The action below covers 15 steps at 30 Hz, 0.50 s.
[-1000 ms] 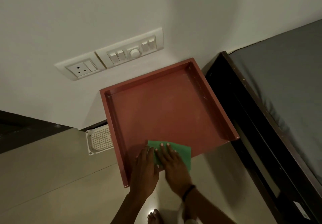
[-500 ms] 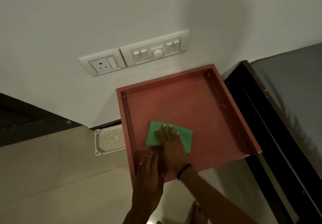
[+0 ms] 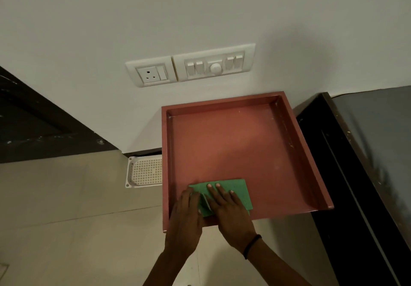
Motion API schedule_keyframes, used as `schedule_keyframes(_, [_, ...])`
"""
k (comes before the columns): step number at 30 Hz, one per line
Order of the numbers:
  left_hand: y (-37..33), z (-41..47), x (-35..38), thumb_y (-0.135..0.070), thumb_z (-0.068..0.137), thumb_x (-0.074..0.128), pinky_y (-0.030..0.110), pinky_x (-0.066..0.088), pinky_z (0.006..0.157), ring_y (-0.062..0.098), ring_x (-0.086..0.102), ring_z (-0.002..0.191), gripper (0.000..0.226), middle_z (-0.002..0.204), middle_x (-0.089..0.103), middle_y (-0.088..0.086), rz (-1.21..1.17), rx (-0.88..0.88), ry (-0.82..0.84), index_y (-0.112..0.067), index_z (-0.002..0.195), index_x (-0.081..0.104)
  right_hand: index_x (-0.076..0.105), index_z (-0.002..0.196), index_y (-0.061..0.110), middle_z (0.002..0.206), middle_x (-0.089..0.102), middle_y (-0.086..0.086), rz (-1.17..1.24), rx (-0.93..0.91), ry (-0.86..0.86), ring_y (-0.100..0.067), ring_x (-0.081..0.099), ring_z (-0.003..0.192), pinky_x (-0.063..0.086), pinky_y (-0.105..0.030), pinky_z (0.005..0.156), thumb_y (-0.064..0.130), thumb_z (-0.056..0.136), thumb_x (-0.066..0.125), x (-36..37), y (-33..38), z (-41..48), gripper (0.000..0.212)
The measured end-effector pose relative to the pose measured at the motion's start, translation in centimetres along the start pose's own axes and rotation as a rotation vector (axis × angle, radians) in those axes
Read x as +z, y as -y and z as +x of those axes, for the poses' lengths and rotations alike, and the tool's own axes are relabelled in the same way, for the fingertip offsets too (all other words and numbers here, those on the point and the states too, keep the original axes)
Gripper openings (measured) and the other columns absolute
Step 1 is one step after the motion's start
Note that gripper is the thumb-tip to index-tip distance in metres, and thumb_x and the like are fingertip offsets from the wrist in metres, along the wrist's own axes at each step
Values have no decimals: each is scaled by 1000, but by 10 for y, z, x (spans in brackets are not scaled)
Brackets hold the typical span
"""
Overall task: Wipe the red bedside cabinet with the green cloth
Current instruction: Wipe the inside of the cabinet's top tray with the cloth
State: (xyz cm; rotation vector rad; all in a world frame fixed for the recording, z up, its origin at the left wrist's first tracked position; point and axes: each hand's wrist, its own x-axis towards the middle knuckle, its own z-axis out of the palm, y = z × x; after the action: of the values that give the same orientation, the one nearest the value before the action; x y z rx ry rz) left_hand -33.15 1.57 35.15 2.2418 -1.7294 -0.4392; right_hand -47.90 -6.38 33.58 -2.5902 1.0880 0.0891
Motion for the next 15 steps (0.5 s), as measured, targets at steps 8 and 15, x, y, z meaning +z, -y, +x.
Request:
schedule_keyframes(8, [-23,18,0,-15,100,47,45,32,120,27,33,148,52,158,39,12,35,-7,4,-10,151,37,44,148,26,157,39,-6,9,49,26,-31,36,145,33,-58,112,23,89,42,-24,-30,59,60])
schedule_keyframes(15, [-41,31,-8,-18,101,43,39,12,126,22,13,155,60,166,19,8,93,-55,49,-13,157,22,22,157,25,166,17,-6,83,26,3,-33,12,153,18,-62,119,42,92,52,3,-4,42,73])
